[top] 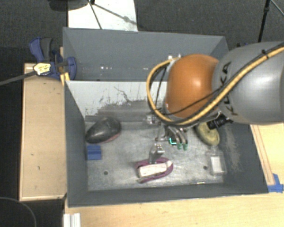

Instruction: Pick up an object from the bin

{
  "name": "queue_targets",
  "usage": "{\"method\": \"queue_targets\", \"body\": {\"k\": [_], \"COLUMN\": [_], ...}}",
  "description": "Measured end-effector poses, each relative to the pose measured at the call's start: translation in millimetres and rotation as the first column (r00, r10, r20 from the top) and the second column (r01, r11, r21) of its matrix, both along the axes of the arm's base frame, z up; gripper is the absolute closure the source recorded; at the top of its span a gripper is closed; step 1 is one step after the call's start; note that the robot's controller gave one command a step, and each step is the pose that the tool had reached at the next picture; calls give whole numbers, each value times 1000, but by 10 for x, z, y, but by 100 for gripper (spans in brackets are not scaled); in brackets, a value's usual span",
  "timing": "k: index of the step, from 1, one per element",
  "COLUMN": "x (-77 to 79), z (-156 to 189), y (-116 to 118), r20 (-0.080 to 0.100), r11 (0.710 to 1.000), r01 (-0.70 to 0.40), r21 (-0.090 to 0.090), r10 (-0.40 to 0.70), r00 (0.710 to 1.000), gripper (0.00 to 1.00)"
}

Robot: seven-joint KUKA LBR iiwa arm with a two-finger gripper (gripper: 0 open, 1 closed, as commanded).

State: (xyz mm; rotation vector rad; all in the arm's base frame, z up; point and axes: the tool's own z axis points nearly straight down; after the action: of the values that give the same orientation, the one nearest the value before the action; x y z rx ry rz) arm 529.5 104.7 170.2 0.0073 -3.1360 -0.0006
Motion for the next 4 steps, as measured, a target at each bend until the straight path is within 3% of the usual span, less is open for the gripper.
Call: {"method": "queue_targets", "body": {"k": [1,2,3,4], "x": [-390,-372,-370,-372], "z": [-960,-947,-944,-947], "y": [-582,-574,-573,-574], "r20": [-2,4,5,4], "r11": [999,999,999,999], "r01": [42,44,45,48], "r21": [0,0,1,0], "r10": [-42,-44,-45,-48], "r00": [999,999,999,999], "gripper": [0,100,0,100]}}
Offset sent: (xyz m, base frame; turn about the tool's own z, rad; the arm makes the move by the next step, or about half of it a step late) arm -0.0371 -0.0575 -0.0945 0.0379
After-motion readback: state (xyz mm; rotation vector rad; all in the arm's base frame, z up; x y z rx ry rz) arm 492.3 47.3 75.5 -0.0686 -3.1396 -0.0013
